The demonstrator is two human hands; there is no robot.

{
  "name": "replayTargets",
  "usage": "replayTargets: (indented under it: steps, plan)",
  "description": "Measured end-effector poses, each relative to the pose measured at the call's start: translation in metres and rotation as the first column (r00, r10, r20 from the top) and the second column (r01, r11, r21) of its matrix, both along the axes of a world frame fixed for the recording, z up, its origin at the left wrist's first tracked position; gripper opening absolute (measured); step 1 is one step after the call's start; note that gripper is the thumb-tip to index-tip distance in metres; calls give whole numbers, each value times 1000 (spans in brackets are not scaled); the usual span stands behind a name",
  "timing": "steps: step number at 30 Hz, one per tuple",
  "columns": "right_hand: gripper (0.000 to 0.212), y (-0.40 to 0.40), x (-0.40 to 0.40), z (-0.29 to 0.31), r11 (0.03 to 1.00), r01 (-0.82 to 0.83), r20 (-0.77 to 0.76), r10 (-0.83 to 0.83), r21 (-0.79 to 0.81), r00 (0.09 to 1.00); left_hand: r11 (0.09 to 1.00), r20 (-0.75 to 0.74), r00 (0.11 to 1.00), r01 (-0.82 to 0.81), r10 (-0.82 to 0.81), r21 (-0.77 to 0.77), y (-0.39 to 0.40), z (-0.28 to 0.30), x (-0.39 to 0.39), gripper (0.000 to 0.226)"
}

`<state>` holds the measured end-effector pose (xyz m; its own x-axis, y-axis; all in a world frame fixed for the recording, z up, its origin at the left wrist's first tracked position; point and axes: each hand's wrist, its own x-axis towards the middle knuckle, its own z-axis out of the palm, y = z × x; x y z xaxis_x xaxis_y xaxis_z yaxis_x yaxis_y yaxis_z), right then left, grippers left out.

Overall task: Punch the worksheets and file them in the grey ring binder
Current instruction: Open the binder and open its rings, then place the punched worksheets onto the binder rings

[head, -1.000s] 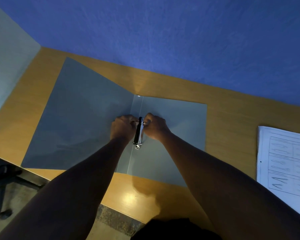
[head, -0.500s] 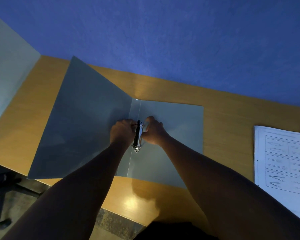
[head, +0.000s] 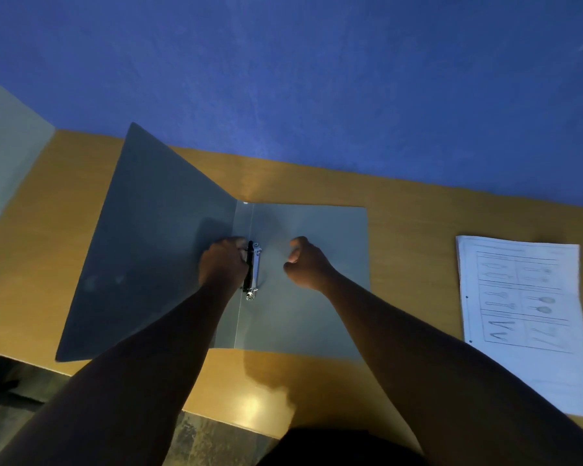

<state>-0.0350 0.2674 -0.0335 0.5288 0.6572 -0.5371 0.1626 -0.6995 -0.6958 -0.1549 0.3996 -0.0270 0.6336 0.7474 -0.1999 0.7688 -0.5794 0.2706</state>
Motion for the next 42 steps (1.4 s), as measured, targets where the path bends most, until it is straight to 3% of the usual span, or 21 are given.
replayTargets:
  steps: [3, 4, 8, 10, 16, 30, 35, 42]
  plan:
    - [53, -16, 9, 8, 997, 72, 15, -72, -4, 997, 1000, 0, 1000, 6, -6, 21, -5, 11, 7, 1]
    - [52, -23, 13, 10, 995, 99, 15, -99, -6, 995, 1000, 28, 1000, -7, 6, 29, -7, 13, 9, 8]
    - [48, -54, 28, 15, 980, 199, 37, -198, -28, 980, 996, 299, 953, -74, 55, 52, -21, 16, 25, 35]
    - [48, -74, 35, 16, 970, 240, 47, -238, -35, 970, 996, 379, 925, -45, 12, 78, -34, 18, 40, 32]
    - [49, -130, 55, 17, 939, 339, 125, -331, -52, 935, 995, 423, 901, 92, -96, 30, -84, 20, 84, 24]
    - [47, -257, 80, 22, 788, 608, 250, -573, -92, 781, 888, 258, 911, 385, -322, -250, -240, 3, 129, 29]
    - [49, -291, 78, 19, 749, 652, 278, -604, -122, 747, 848, 222, 919, 389, -327, -360, -283, -2, 134, 29]
    - [52, -332, 71, 18, 711, 684, 294, -627, -164, 722, 795, 158, 964, 267, -215, -545, -329, -6, 136, 39]
